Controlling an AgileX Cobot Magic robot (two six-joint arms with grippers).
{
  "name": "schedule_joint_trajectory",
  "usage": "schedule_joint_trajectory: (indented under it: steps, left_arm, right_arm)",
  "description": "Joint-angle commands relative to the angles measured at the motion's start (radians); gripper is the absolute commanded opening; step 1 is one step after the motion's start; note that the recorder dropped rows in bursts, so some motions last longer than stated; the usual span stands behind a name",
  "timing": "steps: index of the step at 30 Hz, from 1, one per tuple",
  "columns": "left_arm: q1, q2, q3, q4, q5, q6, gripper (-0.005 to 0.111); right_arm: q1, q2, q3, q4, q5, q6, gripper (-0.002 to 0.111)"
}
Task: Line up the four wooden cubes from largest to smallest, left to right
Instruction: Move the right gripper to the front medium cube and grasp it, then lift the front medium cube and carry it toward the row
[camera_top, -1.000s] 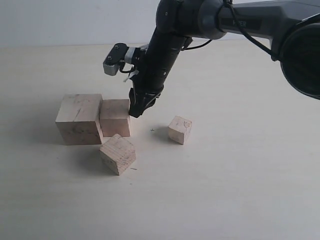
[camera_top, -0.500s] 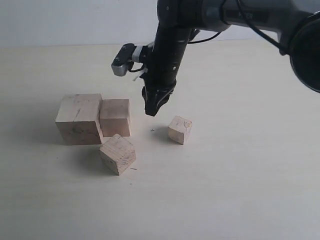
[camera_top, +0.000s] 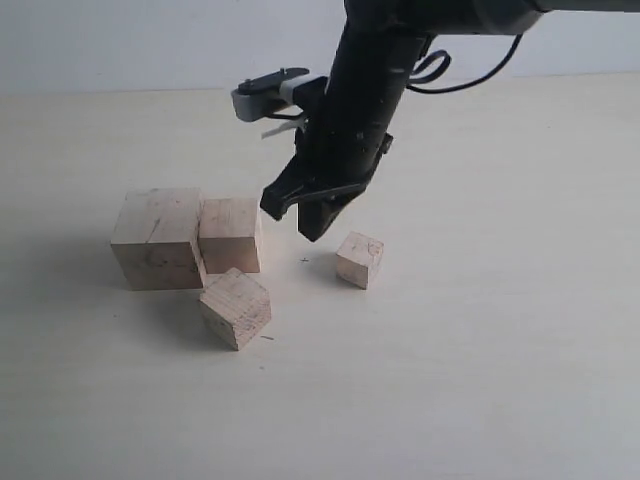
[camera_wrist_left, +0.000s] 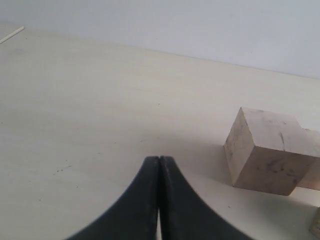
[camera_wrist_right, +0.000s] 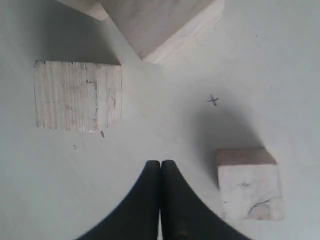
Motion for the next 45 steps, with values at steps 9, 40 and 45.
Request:
schedule_joint_trajectory:
  steps: [9,40,45]
  left_arm:
    - [-0.006,-0.007,-0.001,0.001,-0.007,-0.003,0.000]
    - [-0.006,-0.007,-0.001,0.001,-0.007,-0.003,0.000]
    - [-0.006,-0.007,-0.001,0.001,-0.007,-0.003,0.000]
  right_arm:
    - [0.195,-0.120,0.163,0.010,-0.187,0.076,0.029]
    - [0.207,0.037,0.161,0.017,-0.340,0.119,0.080]
    - [0.207,0.054,0.161,0.006,-0.360,0.101,0.080]
